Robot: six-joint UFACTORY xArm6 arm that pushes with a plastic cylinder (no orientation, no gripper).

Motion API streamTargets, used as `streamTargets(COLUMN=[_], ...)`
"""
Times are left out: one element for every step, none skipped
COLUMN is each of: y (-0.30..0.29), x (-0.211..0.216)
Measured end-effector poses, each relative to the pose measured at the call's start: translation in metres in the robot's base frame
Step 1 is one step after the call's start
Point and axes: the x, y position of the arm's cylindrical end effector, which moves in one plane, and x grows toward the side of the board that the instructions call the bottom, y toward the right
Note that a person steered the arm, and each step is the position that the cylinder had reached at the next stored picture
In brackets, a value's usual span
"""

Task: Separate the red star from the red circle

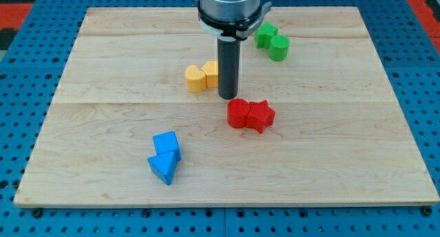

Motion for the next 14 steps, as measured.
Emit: streamTargets(y=[0.000, -0.001, -0.001, 0.000, 0.037, 0.034, 0.027, 0.028, 0.030, 0.030, 0.030, 0.055, 0.116, 0.122], x=[0.000, 0.000, 0.000, 0.000, 0.009, 0.036, 0.050, 0.070, 0.070, 0.073, 0.074, 0.090, 0.106, 0.110])
